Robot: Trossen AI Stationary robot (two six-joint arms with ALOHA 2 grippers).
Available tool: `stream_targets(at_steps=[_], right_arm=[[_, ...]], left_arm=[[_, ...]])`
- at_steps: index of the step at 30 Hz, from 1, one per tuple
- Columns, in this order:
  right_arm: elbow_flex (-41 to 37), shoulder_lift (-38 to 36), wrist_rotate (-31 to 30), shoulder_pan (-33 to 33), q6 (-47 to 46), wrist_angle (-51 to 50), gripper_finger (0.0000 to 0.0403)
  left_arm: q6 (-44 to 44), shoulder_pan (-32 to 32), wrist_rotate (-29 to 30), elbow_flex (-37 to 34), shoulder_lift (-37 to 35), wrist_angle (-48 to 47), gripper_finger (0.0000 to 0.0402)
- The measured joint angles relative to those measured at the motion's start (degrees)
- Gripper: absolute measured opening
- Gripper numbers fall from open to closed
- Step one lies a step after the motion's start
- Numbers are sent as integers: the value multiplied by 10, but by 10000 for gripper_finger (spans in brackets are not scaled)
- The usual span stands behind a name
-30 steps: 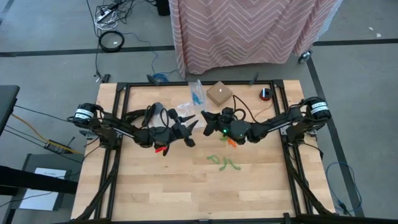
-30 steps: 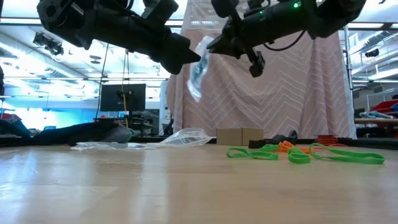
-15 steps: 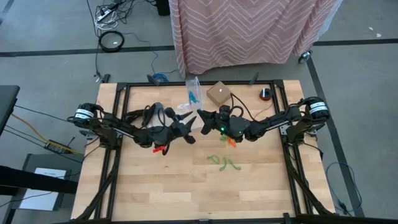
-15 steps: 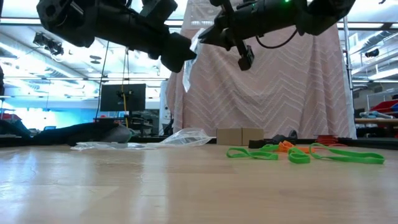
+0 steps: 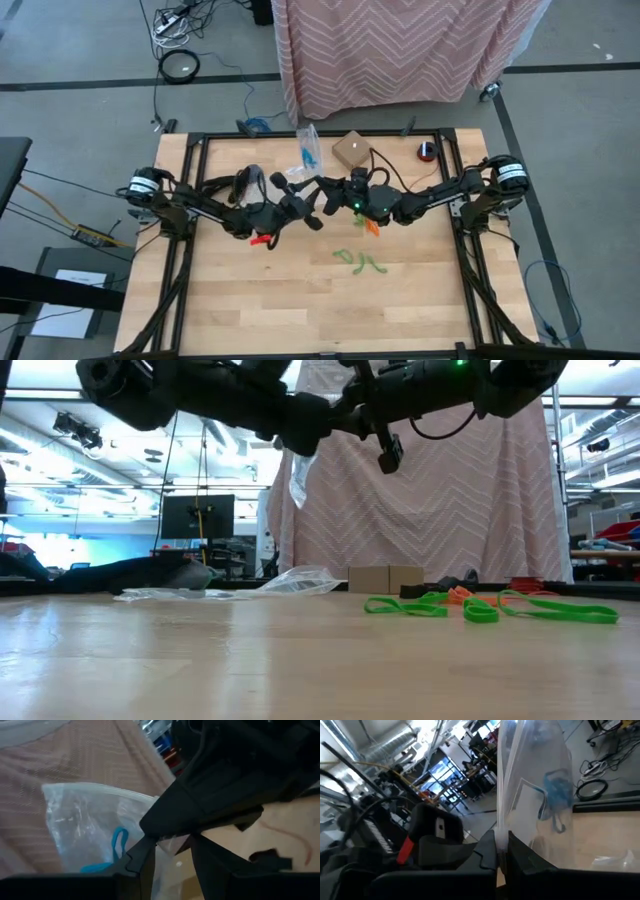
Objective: Sort rubber bands
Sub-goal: Close the transparent zip bag
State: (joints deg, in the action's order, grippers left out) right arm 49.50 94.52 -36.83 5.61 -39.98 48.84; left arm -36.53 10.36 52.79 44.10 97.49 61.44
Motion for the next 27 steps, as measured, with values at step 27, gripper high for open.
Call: stream_targets(at_steps=[27], right_arm=[[2, 0, 21, 15, -9, -7, 0]], left_arm=[[-85, 23, 82, 13, 23, 54, 25]])
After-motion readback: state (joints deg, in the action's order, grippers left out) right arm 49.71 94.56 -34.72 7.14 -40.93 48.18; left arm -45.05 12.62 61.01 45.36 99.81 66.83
